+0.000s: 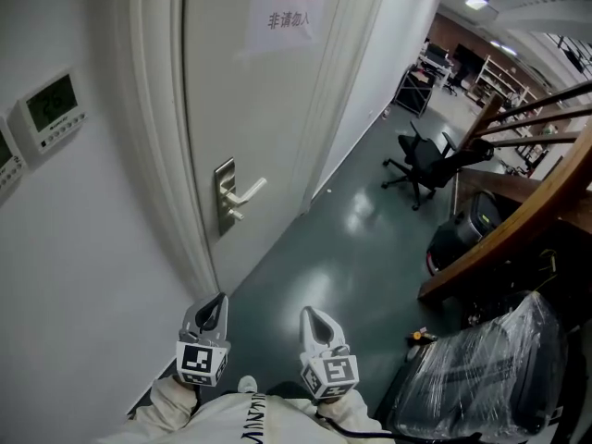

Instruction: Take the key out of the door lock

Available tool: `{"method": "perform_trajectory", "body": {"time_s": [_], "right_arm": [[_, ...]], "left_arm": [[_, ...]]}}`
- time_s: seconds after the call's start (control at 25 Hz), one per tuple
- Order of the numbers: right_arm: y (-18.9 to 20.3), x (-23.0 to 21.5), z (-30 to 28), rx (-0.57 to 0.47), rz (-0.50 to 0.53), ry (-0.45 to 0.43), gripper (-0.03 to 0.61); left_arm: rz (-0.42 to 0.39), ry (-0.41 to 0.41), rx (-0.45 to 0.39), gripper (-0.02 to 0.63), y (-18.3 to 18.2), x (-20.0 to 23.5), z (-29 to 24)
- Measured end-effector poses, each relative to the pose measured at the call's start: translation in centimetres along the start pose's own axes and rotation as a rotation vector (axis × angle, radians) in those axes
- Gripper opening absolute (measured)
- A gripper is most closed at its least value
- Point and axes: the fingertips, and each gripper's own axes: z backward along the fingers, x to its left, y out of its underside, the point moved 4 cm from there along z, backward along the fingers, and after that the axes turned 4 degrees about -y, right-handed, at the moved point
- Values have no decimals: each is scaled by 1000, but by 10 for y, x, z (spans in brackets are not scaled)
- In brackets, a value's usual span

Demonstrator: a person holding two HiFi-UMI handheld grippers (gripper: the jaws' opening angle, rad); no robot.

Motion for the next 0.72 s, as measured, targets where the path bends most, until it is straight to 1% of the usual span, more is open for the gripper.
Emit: {"method": "perform_trajectory", "body": {"time_s": [0.2, 0.36, 0.56, 0.72], "right_arm": [[-6, -9, -24, -1, 8, 8, 2], [-9, -15, -48, 2, 10, -23, 1], [-8, -27, -91, 12, 11, -97, 0], [-16, -38, -131, 23, 22, -183, 1]], "left_arm": [[10, 9, -10, -2, 1, 10, -24], [13, -15, 0, -2, 5, 18, -39], [8, -85, 7, -2, 9, 34, -62], [11, -162, 21, -2, 8, 47, -82]]}}
